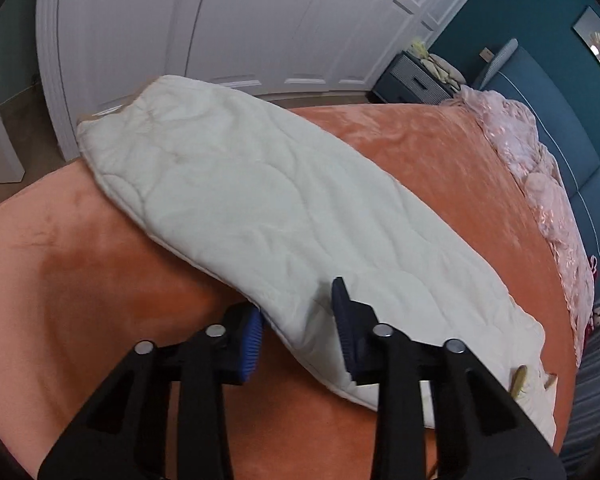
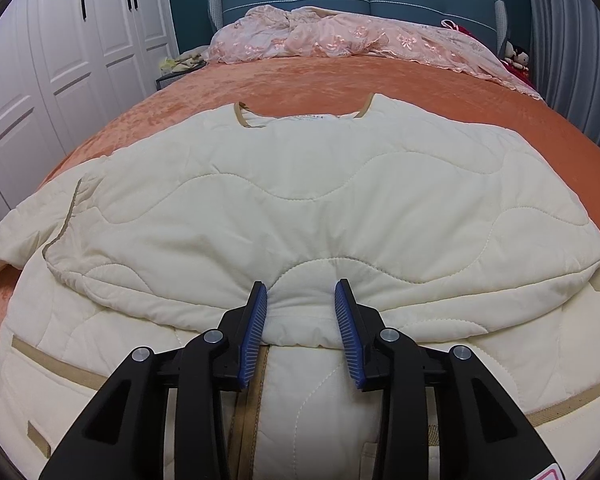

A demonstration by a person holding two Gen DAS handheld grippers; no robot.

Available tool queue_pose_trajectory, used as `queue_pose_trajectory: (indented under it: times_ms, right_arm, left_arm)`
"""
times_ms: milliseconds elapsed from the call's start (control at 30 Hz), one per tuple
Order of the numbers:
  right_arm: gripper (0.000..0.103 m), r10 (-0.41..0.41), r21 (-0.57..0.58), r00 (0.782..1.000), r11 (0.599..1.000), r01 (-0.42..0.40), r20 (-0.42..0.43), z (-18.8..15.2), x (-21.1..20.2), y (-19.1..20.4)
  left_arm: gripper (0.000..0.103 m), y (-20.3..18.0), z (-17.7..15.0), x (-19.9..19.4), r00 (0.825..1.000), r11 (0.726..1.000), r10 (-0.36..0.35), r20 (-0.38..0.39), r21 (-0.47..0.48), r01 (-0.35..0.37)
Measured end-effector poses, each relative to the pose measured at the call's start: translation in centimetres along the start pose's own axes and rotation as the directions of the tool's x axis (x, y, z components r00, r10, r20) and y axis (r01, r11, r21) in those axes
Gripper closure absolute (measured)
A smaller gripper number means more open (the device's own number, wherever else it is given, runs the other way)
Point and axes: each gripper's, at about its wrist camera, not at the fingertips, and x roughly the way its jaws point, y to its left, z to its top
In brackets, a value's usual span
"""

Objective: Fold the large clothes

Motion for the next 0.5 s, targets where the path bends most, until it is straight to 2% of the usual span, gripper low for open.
queue_pose_trajectory:
  times_ms: [67, 133, 233, 300, 367, 400, 433, 500]
  right_arm:
    - [0.069, 0.000, 0.000, 1.000, 1.000, 0.000, 0.000, 0.0, 0.0, 0.0]
    - [0.068, 0.001, 0.000, 1.000, 1.000, -0.001, -0.001, 0.0, 0.0, 0.0]
    - [0.068, 0.003, 0.003, 1.000, 1.000, -0.003, -0.011, 0.1, 0.1, 0.1]
    - [0.067, 0.014, 0.012, 0.999, 1.000, -0.013, -0.029, 0.5, 0.1, -0.1]
    - [0.059, 0.036, 0.033, 0.999, 0.999, -0.035, -0.035, 1.0, -0.4, -0.5]
    - [0.046, 0.041, 0.053, 0.999, 0.998, -0.040, -0.018, 1.3, -1.1, -0.8]
    - [0.038, 0.027, 0.071, 1.000, 0.997, -0.027, 0.012, 1.4, -2.1, -1.2]
    - [0.035, -0.005, 0.084, 0.998, 0.996, 0.000, 0.066, 1.5, -4.4, -2.2]
  left_arm:
    - [0.095, -2.8, -0.1, -1.9, 0.998, 0.996, -0.041, 0.050, 0.075, 0.037]
    - [0.096, -6.5, -0.3, -4.5, 0.990, 0.982, -0.109, 0.089, 0.167, 0.094]
    - [0.097, -12.8, -1.7, -9.3, 0.964, 0.931, -0.237, 0.118, 0.309, 0.191]
    - [0.097, -17.7, -3.5, -12.7, 0.934, 0.870, -0.340, 0.114, 0.414, 0.266]
    - [0.097, -22.9, -6.0, -16.0, 0.896, 0.791, -0.437, 0.084, 0.511, 0.338]
    - [0.097, -25.4, -7.5, -17.3, 0.876, 0.747, -0.480, 0.050, 0.547, 0.378]
    - [0.097, -27.9, -9.2, -18.4, 0.855, 0.700, -0.518, 0.006, 0.577, 0.420]
    - [0.092, -32.5, -13.4, -19.4, 0.825, 0.612, -0.555, -0.101, 0.623, 0.488]
